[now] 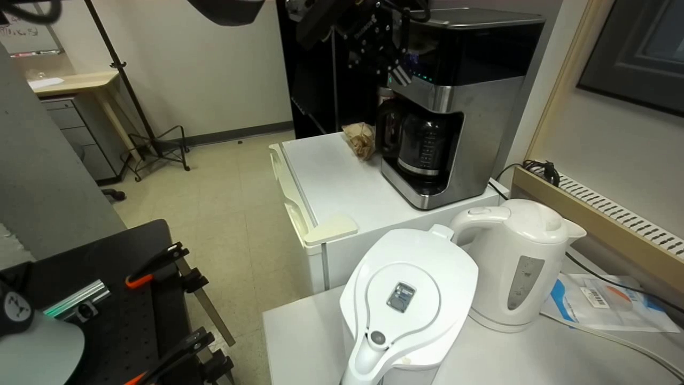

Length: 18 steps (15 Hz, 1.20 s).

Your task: Flip a switch on the right side of the coffee maker

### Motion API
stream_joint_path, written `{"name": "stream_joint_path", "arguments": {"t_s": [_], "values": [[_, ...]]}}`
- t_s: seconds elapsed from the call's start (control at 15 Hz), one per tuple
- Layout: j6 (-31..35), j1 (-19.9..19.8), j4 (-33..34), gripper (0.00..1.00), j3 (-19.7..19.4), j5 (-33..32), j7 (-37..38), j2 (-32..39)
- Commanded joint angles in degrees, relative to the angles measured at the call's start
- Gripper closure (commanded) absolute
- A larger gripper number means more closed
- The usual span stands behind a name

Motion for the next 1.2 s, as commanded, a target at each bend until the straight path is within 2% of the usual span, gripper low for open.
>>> {"name": "stream_joint_path", "arguments": {"t_s": [0.0, 0.2, 0.53, 1.0, 1.13], "values": [[1.6, 0.0, 5.6, 0.98, -0.4, -4.6, 4.4, 5.8], [1.8, 0.2, 8.1, 0.98, -0.6, -7.1, 6.9, 8.7], [2.0, 0.1, 8.6, 0.98, -0.5, -9.8, 9.5, 9.2], [3.1, 0.0, -0.7, 0.98, 0.3, -9.3, 5.8, 1.8], [4.1, 0.0, -3.7, 0.98, 0.3, -11.0, 5.4, -1.0]]}}
